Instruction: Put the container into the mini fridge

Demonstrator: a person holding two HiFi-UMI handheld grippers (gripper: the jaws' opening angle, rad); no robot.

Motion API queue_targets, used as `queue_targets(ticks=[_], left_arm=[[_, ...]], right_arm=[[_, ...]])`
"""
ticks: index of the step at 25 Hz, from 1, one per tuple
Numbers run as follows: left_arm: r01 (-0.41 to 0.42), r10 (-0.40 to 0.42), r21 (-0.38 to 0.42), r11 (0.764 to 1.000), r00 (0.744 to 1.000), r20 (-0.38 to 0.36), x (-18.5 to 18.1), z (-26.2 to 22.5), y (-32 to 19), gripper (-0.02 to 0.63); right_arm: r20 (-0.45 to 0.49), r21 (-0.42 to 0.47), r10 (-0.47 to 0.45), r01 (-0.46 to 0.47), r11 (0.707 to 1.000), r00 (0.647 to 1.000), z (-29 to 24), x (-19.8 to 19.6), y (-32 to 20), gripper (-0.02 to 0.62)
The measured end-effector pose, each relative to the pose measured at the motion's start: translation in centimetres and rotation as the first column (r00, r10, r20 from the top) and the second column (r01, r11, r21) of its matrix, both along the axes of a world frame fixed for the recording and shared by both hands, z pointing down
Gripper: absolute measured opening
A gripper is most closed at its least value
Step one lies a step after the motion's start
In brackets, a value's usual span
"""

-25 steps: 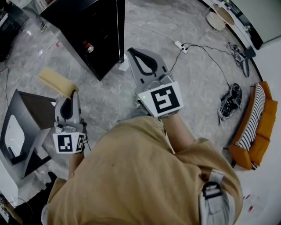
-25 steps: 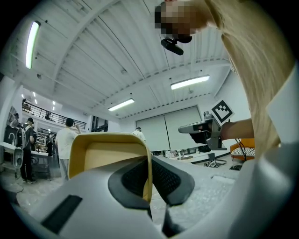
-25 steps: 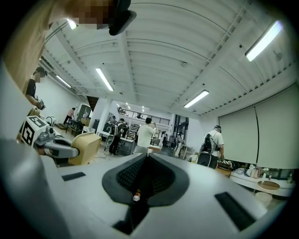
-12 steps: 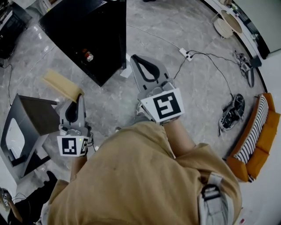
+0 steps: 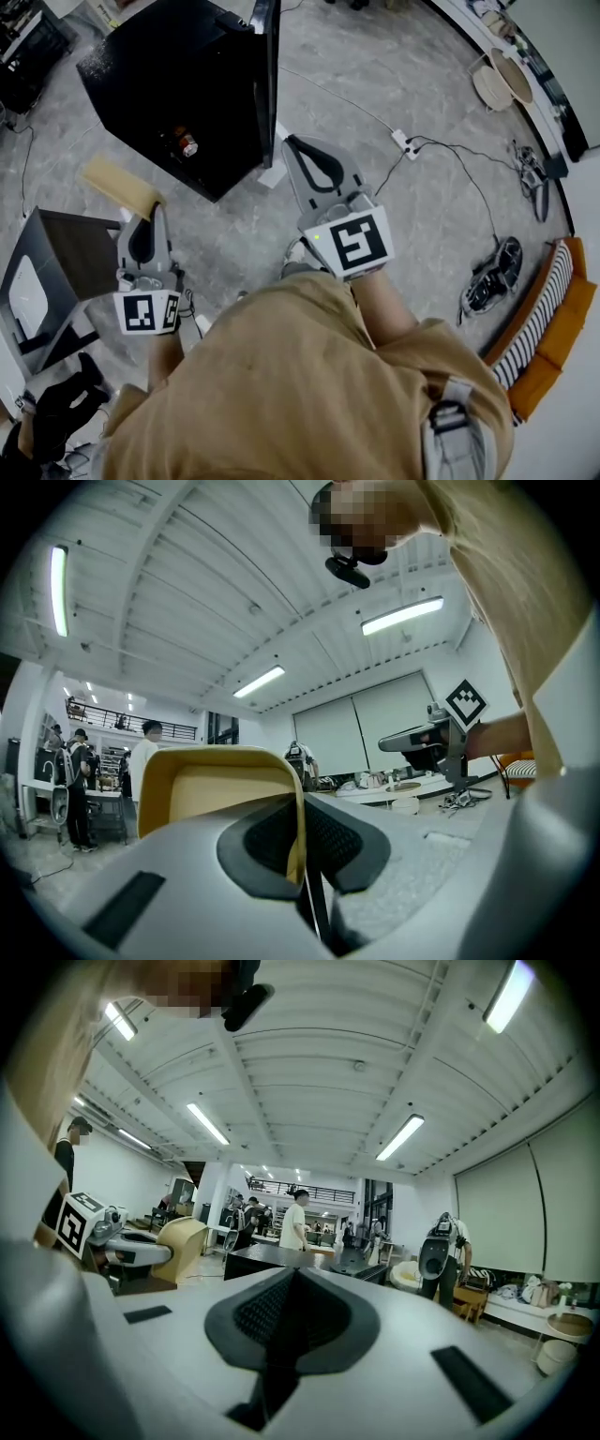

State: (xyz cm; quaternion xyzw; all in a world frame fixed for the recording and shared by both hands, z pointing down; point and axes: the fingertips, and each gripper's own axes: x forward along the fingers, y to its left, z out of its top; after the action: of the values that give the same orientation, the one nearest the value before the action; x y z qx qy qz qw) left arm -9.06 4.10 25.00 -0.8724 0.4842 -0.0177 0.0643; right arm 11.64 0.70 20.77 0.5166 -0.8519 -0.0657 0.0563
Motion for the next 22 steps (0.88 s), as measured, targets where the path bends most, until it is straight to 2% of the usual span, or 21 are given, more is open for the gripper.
queue_targets(ticks=[7,12,22], left_arm=[[0.085,-0.085,-0.008,0.996,0.996,0.021,4.2,0.2,-3.5,0.006],[0.174,-0.173,-0.009,0.985,0.984,0.028,5.6,-0.3,-4.8,0.006],[0.222,-0.216,-0.035,0.975,0.970,0.114,7.6,0.8,-5.5,0.006]], right_arm=[[0.021,-0.029,-0.079,0.080,0.996,0.997,1.1,3.9,-4.6,0.003],[0.033,-0.040,-0.140,0.141,0.989,0.990,1.4,6.0,-6.7,0.003],[0.069,-0.060,-0.231,0.235,0.970,0.971,2.8,6.0,-8.9,0.003]])
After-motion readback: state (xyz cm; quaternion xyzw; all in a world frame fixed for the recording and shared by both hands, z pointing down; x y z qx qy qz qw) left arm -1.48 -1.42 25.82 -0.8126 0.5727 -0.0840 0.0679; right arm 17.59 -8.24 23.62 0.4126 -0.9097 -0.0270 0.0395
